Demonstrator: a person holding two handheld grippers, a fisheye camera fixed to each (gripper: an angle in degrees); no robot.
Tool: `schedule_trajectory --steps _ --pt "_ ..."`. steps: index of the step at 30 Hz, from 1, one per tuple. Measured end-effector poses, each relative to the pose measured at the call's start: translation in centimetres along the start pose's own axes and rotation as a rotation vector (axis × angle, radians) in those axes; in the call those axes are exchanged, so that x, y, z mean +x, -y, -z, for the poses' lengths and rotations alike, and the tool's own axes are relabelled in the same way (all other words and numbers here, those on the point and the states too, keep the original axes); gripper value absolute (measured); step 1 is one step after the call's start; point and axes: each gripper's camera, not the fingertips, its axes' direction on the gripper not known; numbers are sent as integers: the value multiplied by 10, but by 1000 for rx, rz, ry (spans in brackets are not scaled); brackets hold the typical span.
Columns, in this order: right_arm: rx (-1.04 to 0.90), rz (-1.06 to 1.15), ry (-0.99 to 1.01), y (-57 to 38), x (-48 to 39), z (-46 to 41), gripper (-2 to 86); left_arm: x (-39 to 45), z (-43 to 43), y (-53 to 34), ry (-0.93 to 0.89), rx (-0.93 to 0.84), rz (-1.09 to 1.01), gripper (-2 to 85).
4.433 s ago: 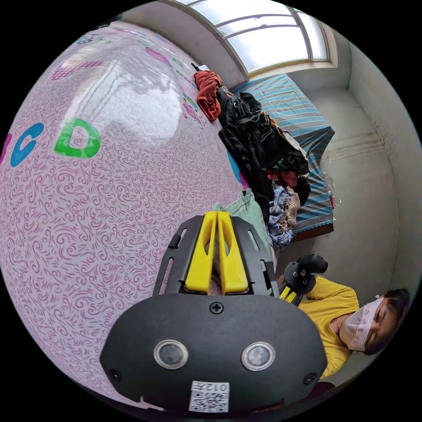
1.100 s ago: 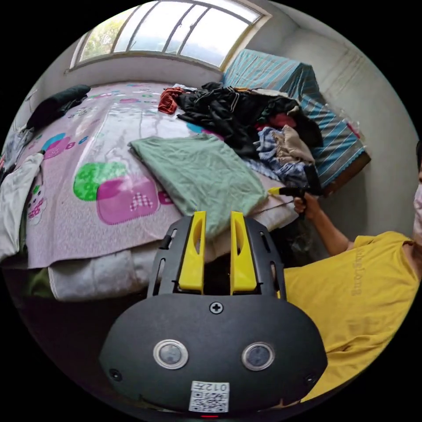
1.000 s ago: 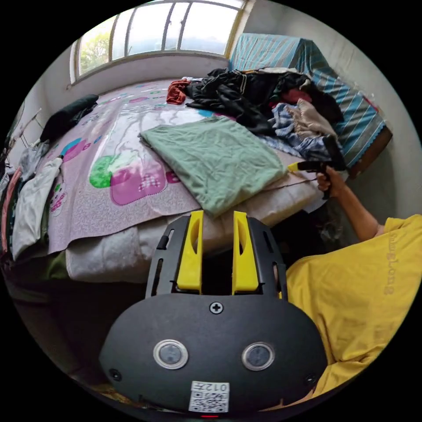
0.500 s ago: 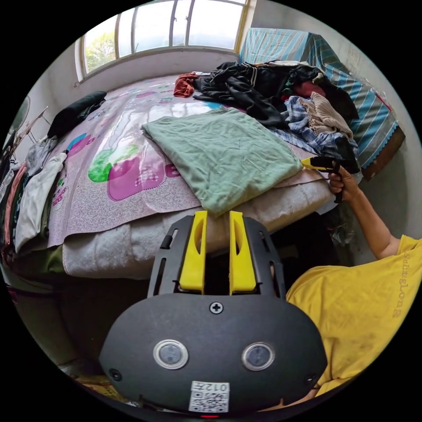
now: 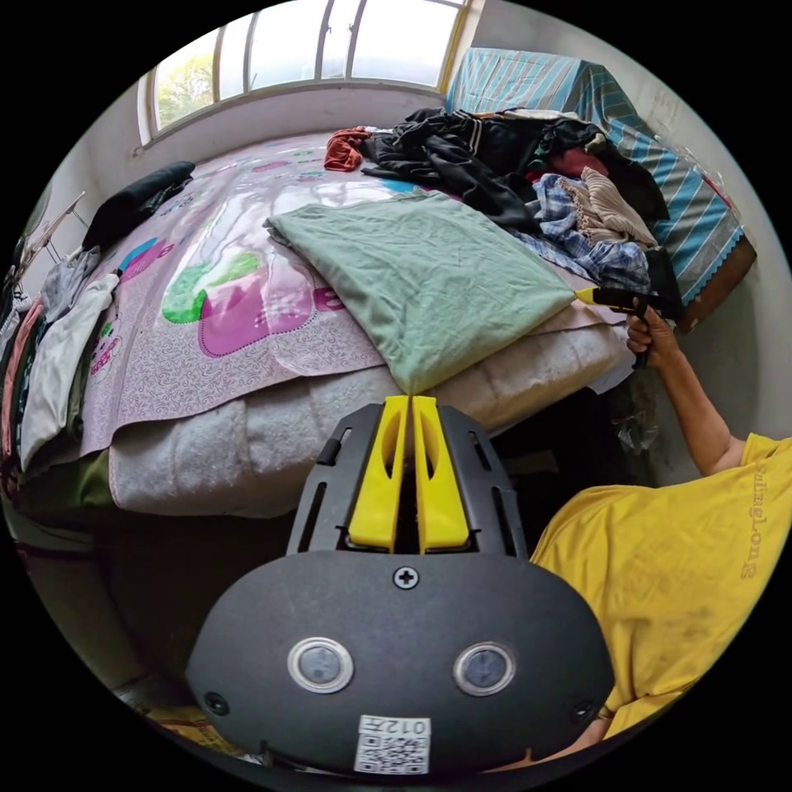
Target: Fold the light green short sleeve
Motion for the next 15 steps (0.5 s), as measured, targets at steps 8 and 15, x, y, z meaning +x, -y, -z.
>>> schedule_trajectory --steps 8,15 --pt "-63 4 -24 19 -7 10 16 -17 -1 -15 -19 -17 3 -1" --pt "18 -67 54 67 28 43 53 -103 21 -22 -266 151 291 9"
